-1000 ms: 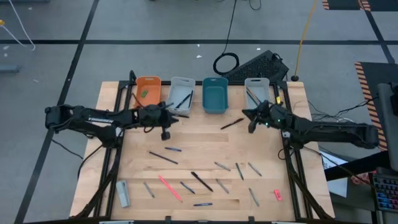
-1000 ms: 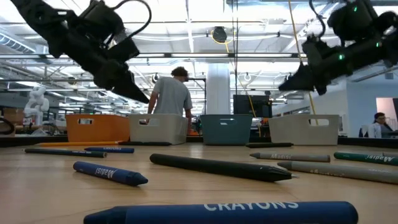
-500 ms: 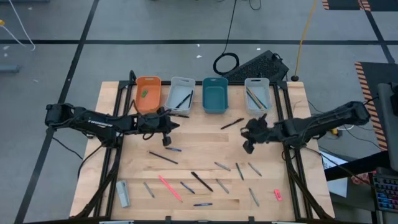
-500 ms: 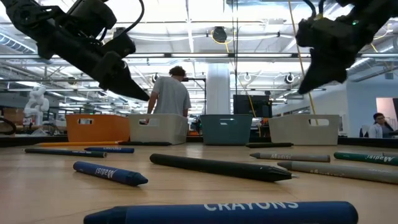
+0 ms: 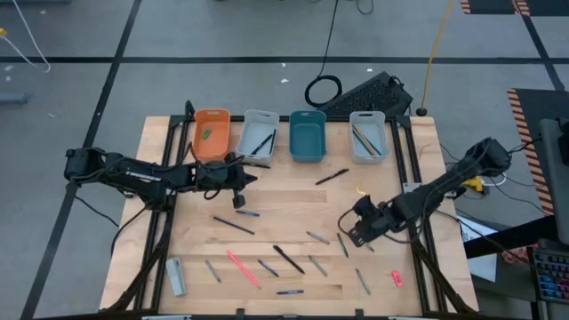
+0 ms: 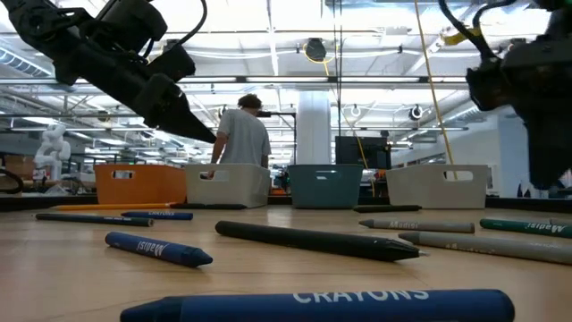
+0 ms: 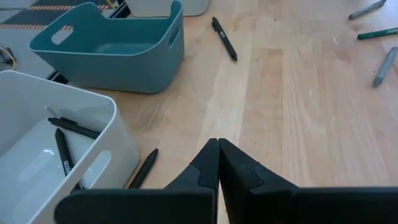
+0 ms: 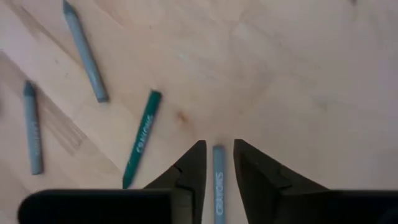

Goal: Sort crayons/erasers/pens/pencils in bins
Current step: Put the gray crayon into the blue bin

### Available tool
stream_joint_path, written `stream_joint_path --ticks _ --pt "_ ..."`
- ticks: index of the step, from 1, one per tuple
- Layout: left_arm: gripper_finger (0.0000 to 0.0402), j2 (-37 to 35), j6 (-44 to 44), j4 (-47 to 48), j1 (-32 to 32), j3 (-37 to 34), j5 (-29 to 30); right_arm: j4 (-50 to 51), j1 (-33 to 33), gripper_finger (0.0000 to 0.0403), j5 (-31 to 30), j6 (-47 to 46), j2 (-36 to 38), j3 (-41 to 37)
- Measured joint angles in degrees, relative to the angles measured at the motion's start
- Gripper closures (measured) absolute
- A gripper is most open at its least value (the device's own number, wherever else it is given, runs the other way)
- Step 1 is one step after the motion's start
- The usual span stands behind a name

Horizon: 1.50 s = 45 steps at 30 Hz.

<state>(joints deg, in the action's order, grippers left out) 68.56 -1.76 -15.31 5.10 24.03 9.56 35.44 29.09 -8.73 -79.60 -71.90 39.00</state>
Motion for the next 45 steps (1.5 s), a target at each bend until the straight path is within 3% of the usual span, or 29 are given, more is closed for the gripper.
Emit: stream_joint_path --ticks 8,23,28,45 --pt "0.0390 0.0 0.3 0.0 0.0 0.0 0.0 0.0 1.8 0.0302 4.5 -3.2 -3.4 0.0" --pt "0.0397 0.0 0.8 0.2 0.0 0.0 0.0 -3.1 1.8 0.0296 5.3 -0.7 -9.9 0.3" --pt "0.0390 0.0 0.8 0.2 0.0 0.0 -0.3 0.5 1.8 0.0296 5.5 -0.1 -11.3 2.3" --pt "0.0396 0.0 0.9 0.7 0.0 0.0 -0.5 7.2 1.0 0.0351 5.7 -5.9 -12.5 2.9"
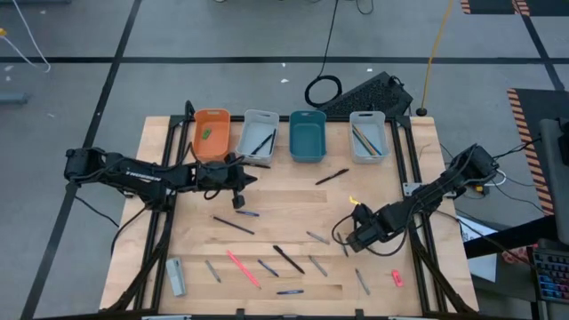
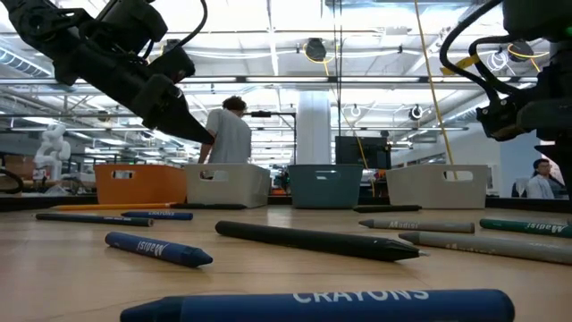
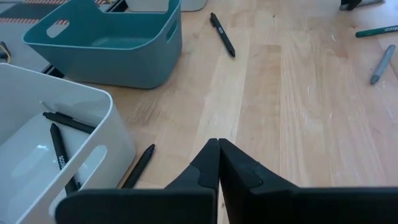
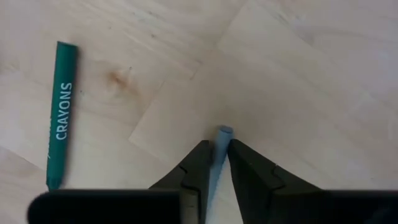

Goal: Sort crayons/erasers/pens/pencils in bins
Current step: Put the gray crayon into the blue bin

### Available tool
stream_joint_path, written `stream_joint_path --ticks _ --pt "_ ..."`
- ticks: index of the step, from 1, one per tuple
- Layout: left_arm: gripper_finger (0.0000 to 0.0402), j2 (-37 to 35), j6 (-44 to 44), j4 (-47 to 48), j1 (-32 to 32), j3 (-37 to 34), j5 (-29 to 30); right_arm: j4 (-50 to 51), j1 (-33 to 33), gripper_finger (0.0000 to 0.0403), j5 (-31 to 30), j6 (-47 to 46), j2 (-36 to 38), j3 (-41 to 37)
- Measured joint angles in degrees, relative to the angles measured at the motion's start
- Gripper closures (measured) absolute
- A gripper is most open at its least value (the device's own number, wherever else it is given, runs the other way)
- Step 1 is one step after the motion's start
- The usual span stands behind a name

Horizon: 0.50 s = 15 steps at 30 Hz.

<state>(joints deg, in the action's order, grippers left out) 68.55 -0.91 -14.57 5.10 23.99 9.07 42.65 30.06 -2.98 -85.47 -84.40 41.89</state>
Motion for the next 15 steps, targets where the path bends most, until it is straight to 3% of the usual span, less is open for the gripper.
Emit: stream_joint_path --ticks 6,15 --pt "0.0389 0.0 0.1 0.0 0.0 0.0 0.0 -0.1 0.0 0.0380 0.0 -0.5 0.0 0.0" --pt "0.0397 0.0 0.1 0.1 0.0 0.0 0.0 -0.7 -0.1 0.0374 -0.1 -0.5 3.1 -0.4"
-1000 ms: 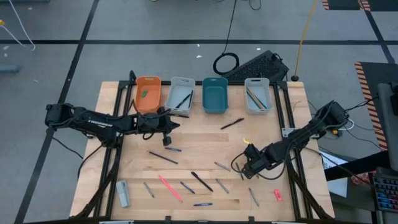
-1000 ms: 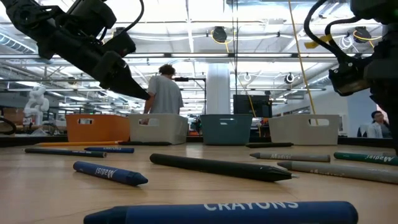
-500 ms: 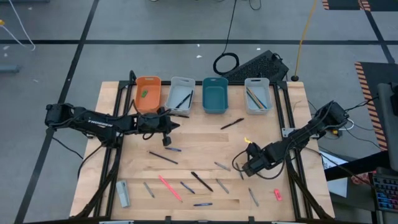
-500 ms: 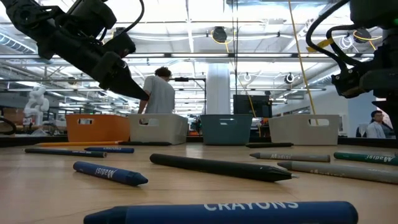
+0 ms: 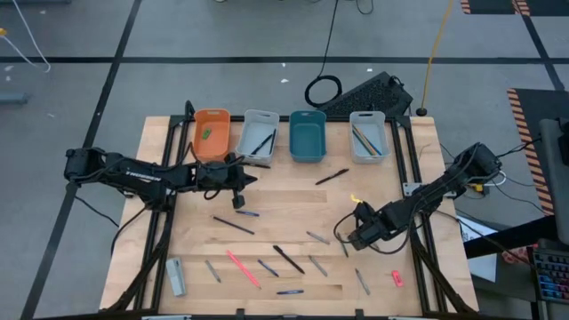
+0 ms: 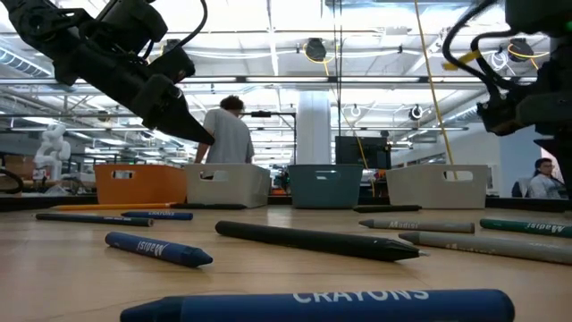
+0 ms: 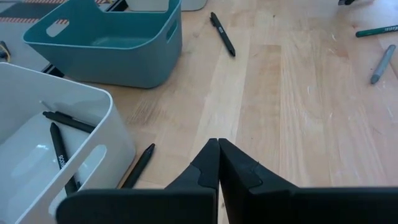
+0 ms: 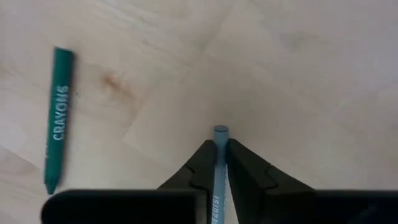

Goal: Sort crayons/erasers/pens/pencils in bins
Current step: Put the gray crayon into the blue bin

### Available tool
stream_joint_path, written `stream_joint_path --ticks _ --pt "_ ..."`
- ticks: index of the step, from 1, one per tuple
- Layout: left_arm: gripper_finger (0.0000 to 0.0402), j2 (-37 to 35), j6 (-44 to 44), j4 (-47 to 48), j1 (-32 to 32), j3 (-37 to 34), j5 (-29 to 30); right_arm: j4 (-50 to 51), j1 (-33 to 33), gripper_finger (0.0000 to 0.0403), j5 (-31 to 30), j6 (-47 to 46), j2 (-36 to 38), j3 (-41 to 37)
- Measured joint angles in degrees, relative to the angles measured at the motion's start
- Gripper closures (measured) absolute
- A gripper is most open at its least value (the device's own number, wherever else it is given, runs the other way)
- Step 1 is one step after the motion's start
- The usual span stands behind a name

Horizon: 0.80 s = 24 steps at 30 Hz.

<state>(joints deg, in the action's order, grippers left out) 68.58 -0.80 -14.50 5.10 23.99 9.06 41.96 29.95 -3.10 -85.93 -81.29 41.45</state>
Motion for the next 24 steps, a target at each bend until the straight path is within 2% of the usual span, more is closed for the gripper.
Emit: stream_joint_path --ticks 6,12,15,18,21,24 --pt "0.0387 0.0 0.0 0.0 0.0 0.0 0.0 -2.2 -1.5 0.0374 -2.0 1.7 4.4 0.1" --pt "0.0396 0.0 -0.2 -0.3 0.0 0.0 0.0 -10.3 -7.4 0.0372 -10.5 11.5 10.8 0.2" --pt "0.0389 0.0 -0.4 -0.6 0.0 0.0 0.0 -17.0 -13.4 0.0372 -15.1 21.3 13.4 0.2" --pt "0.0394 0.0 -1.0 -0.7 0.0 0.0 0.0 -28.0 -21.1 0.0372 -16.2 34.7 14.5 0.2" --pt "0.0398 0.0 -1.5 -1.0 0.0 0.0 0.0 -40.0 -30.3 0.0372 -12.5 46.6 14.5 0.3" --pt "0.0390 0.0 -1.5 -1.1 0.0 0.0 0.0 -47.1 -39.5 0.0372 -9.3 53.7 14.2 0.3"
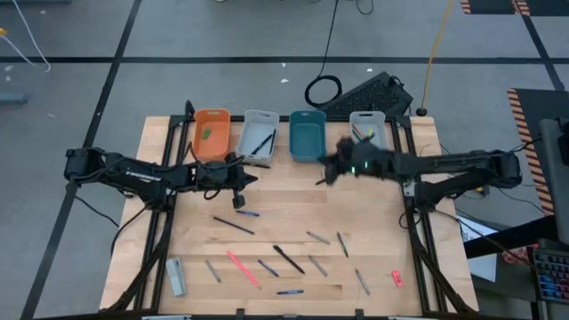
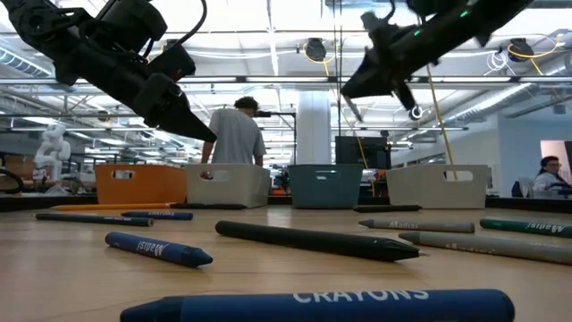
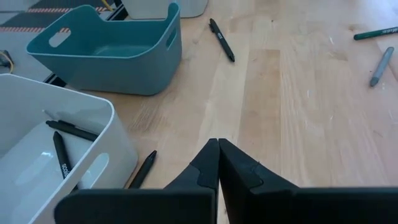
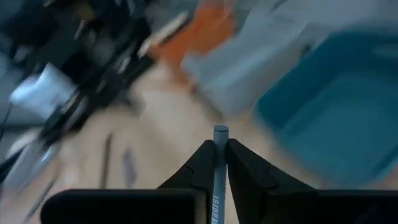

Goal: Sort crayons/erasers/pens/pencils in bins
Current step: Put the gray crayon into the blue bin

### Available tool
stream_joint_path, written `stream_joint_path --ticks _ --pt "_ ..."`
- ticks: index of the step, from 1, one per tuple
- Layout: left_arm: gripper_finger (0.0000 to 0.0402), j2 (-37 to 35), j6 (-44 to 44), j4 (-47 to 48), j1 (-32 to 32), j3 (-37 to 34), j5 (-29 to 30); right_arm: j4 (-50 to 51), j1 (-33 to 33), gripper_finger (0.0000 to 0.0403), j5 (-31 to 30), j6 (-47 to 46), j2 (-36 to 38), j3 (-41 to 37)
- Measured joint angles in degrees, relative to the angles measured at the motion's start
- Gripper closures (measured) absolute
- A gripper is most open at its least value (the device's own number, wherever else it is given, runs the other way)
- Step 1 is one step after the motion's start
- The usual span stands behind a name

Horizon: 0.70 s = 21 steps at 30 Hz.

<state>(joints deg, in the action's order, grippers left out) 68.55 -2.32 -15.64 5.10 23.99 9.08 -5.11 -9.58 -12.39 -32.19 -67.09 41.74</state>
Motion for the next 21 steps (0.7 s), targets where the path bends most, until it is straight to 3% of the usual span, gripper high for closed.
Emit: stream_joint_path --ticks 7,21 --pt "0.0398 0.0 0.0 -0.1 0.0 0.0 0.0 -3.3 -15.4 0.0372 8.1 6.3 -6.5 2.1" --pt "0.0395 0.0 1.0 -0.5 0.1 0.0 0.0 -3.2 -27.3 0.0371 12.9 9.9 -30.7 16.0"
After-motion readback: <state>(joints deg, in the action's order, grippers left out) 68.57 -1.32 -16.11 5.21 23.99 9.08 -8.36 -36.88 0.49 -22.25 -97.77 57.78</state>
